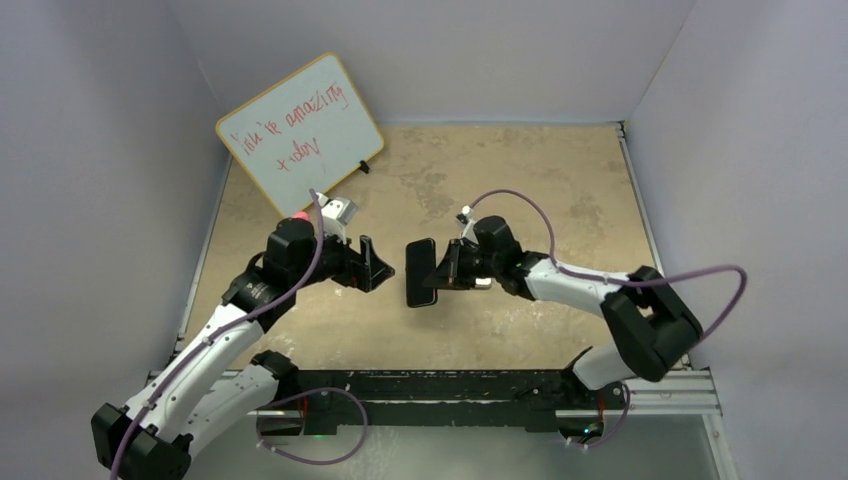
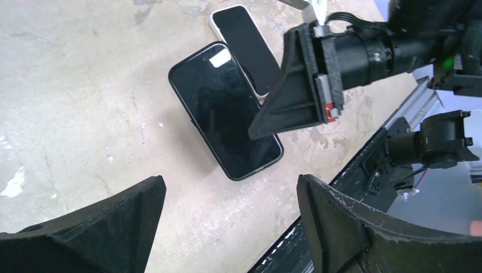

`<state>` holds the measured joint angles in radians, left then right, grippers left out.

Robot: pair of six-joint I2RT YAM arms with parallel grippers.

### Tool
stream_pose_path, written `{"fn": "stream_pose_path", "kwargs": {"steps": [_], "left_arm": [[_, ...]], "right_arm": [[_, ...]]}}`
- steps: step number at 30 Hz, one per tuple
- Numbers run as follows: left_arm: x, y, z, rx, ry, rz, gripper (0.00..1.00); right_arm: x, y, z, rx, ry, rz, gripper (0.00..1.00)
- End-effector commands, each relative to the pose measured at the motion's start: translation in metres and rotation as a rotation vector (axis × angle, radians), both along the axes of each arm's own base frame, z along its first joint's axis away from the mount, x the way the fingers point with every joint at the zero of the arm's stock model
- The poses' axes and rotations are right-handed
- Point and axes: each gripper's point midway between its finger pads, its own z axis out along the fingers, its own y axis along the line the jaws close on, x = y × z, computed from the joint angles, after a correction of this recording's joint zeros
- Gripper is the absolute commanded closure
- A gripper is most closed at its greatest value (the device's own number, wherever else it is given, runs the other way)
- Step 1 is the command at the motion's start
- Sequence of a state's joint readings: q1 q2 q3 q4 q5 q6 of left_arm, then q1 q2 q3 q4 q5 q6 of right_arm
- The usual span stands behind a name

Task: Put the phone into the phone case

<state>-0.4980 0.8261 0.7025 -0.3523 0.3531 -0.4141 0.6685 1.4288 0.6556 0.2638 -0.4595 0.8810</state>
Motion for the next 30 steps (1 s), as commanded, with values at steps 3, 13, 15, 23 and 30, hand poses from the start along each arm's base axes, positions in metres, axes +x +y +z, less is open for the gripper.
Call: {"fn": "stream_pose_path", "kwargs": {"steps": [3,13,15,23,30], "left_arm": [[0.005,0.013,0.016,0.049,-0.095,0.033,0.11],[0.0,0.016,0.023,0.036,-0.123,0.035,0.1],[0.0,0.016,0.023,0.035,-0.124,0.035,0.1],[0.001,0.016,0.022,0.039,-0.121,0.039,0.1],[0.002,0.017,0.02,0.042,-0.116,0.048,0.1]], "right_arm": [[0.042,0.029,0.003,-0.008,-0.036,-0.005,1.0],[0.069,0.029,-0.03,-0.052,0.021,-0.057,1.0],[0.071,0.027,-0.035,-0.069,0.026,-0.065,0.94],[0.075,0.01,-0.037,-0.171,0.013,-0.1,0.42],[0.07,-0.011,-0.019,-0.246,-0.042,-0.109,0.12]]}}
